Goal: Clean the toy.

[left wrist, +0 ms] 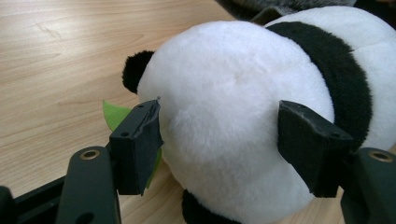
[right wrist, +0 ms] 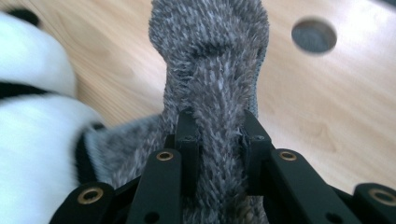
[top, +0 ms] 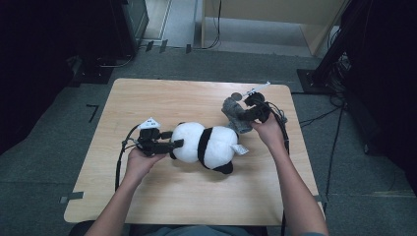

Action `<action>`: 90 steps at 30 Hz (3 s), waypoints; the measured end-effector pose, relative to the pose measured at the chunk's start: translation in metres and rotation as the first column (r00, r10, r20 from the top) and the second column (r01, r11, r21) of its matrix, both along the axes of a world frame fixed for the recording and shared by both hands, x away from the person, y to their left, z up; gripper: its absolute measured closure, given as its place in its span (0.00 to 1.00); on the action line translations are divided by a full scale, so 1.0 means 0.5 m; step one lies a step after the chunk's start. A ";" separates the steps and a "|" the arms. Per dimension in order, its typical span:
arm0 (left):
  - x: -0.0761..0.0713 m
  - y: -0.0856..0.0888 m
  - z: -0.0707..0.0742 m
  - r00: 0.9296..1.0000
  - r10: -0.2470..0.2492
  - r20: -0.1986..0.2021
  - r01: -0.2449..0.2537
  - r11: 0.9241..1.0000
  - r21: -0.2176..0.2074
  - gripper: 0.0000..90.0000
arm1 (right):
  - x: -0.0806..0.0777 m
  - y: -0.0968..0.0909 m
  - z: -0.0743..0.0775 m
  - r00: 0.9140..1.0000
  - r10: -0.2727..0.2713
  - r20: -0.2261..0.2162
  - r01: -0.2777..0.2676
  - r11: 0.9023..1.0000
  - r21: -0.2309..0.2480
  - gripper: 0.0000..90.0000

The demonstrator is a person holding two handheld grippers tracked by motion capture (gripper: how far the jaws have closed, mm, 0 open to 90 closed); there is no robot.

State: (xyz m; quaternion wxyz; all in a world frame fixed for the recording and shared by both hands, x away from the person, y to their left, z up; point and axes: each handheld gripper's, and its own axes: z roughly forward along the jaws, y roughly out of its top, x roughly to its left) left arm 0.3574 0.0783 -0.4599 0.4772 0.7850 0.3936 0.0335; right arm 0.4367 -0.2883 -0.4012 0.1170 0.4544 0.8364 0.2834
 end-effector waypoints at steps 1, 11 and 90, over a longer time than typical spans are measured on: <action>0.000 0.000 0.000 1.000 0.000 0.000 0.000 1.000 0.000 0.35 | -0.001 0.005 0.010 1.000 0.005 0.013 -0.005 1.000 0.013 0.83; 0.000 -0.001 0.000 1.000 0.001 0.001 -0.001 1.000 -0.001 0.35 | -0.005 0.111 0.095 0.991 0.126 0.053 -0.130 0.989 0.071 0.83; -0.005 -0.009 0.013 1.000 -0.011 0.009 0.011 1.000 -0.012 0.37 | -0.059 0.192 0.125 0.966 0.240 0.094 -0.249 0.963 0.106 0.85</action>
